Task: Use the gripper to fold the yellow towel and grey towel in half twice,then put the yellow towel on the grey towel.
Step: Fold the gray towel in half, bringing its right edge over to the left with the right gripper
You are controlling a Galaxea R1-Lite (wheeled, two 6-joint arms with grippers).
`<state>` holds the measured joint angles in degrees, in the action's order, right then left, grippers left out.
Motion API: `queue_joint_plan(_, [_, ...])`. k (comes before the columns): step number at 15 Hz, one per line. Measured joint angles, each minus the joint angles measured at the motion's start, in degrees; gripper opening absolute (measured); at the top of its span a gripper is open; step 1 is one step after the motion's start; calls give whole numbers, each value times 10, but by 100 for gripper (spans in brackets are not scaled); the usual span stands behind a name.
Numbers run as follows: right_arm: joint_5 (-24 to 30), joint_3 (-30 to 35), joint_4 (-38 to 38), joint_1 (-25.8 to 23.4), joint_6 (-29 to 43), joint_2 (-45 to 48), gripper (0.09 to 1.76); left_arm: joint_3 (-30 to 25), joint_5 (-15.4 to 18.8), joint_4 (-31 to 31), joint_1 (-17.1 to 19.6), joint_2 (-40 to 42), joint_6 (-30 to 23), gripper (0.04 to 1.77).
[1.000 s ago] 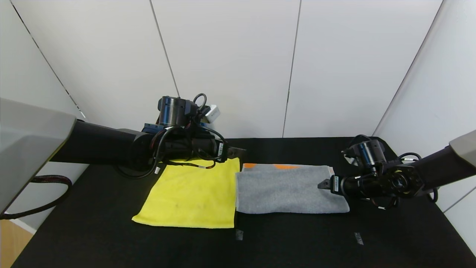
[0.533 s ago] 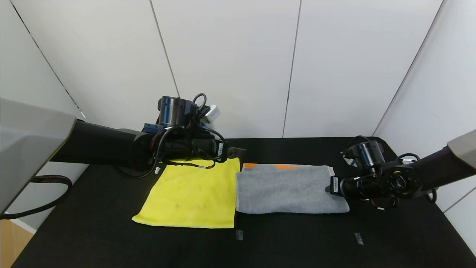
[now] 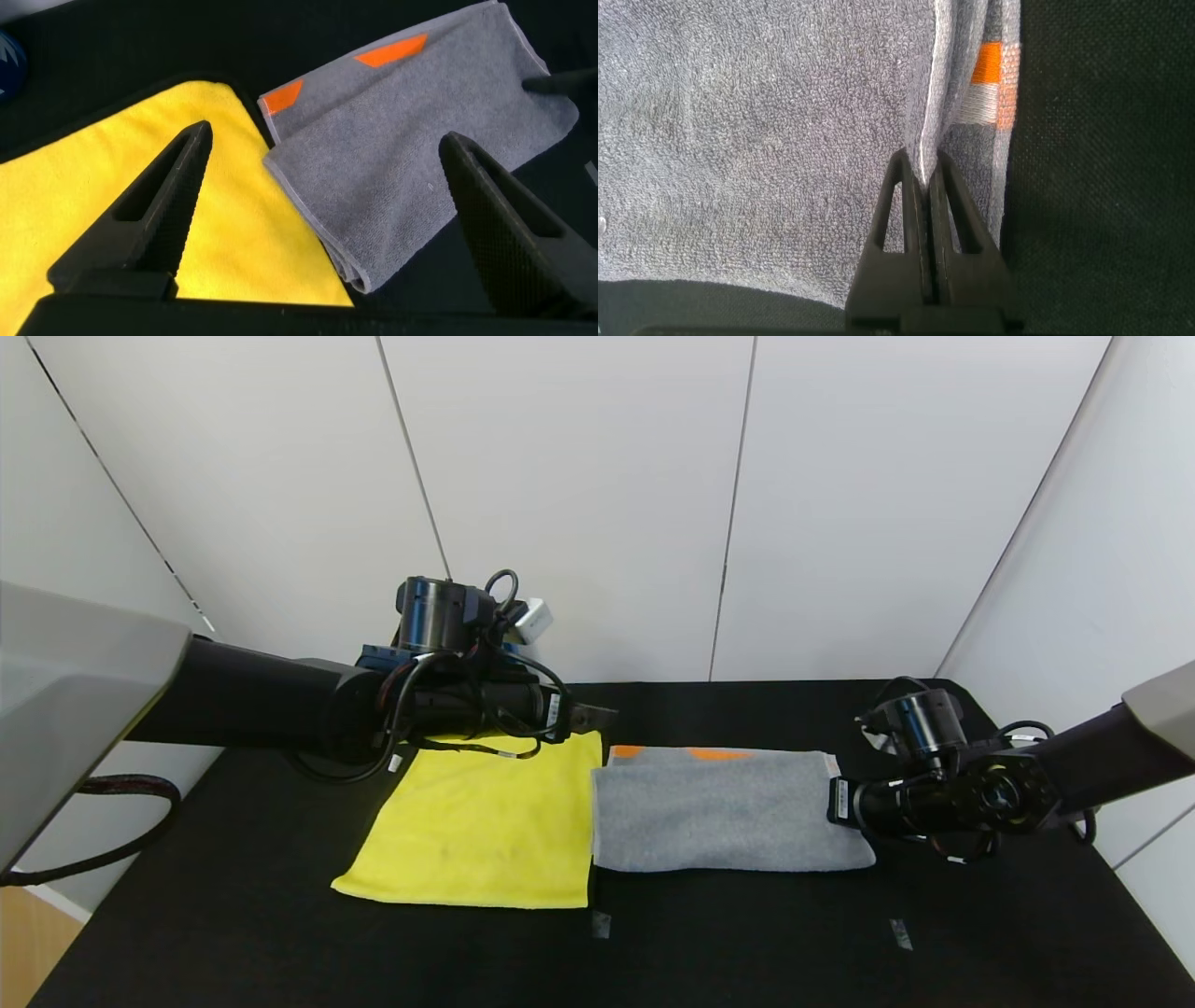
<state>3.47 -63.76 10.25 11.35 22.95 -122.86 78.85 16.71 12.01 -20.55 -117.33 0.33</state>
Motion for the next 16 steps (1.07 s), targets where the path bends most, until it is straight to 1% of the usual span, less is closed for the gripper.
queue_joint_plan(4, [1,-1,0,-13,0,5,14,0,0,0,2,0,0,171])
queue_joint_plan(13, [6,-26,-4,-96,-10,33,14,0,0,0,4,2,0,172])
queue_joint_plan(16, [7,-29,-7,-103,-10,36,14,0,0,1,4,3,1,172])
